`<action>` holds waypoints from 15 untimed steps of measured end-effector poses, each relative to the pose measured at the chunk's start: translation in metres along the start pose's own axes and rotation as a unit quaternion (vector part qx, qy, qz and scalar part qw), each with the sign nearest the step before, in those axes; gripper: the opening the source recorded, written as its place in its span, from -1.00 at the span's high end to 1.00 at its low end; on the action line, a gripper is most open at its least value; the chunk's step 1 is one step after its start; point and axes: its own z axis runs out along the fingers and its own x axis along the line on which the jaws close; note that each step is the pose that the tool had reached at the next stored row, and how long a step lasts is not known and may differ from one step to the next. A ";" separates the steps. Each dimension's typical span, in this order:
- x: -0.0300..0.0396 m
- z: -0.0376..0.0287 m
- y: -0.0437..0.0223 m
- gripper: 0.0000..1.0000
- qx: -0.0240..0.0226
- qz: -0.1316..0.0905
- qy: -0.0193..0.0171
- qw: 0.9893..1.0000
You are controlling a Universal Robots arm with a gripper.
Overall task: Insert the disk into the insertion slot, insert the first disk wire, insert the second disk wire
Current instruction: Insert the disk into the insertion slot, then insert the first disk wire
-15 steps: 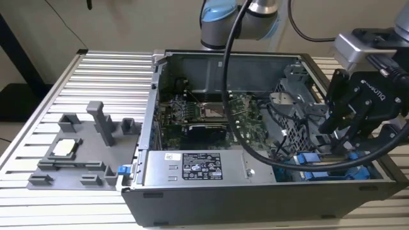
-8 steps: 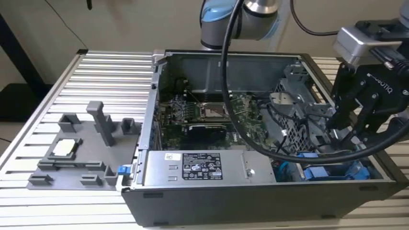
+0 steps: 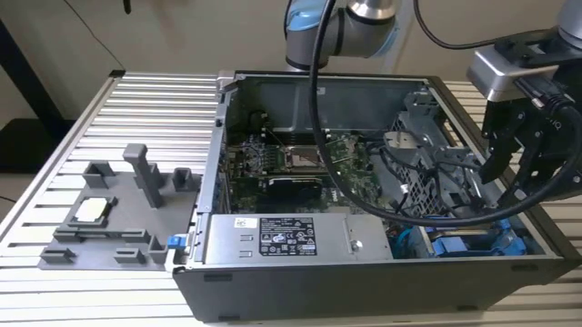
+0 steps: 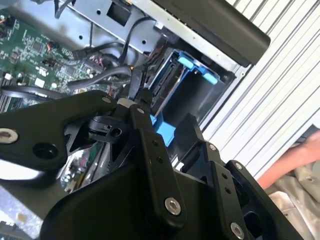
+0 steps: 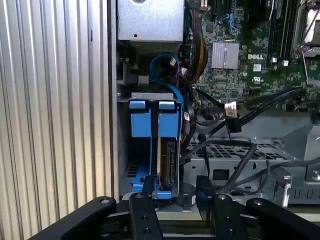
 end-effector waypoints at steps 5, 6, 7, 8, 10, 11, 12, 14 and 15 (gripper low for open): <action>-0.0106 -0.0001 0.0018 0.07 0.005 0.000 0.000 1.000; -0.0122 0.0004 0.0021 0.07 0.008 -0.001 0.000 1.000; -0.0132 0.0008 0.0022 0.07 0.012 -0.001 0.001 1.000; -0.0142 0.0014 0.0023 0.07 0.017 -0.002 0.002 1.000; -0.0155 0.0024 0.0028 0.07 0.023 -0.004 0.004 1.000; -0.0161 0.0029 0.0031 0.07 0.024 -0.006 0.005 1.000; -0.0168 0.0035 0.0033 0.07 0.025 -0.008 0.006 1.000; -0.0185 0.0047 0.0037 0.07 0.026 -0.013 0.007 1.000; -0.0188 0.0048 0.0039 0.07 0.026 -0.015 0.008 1.000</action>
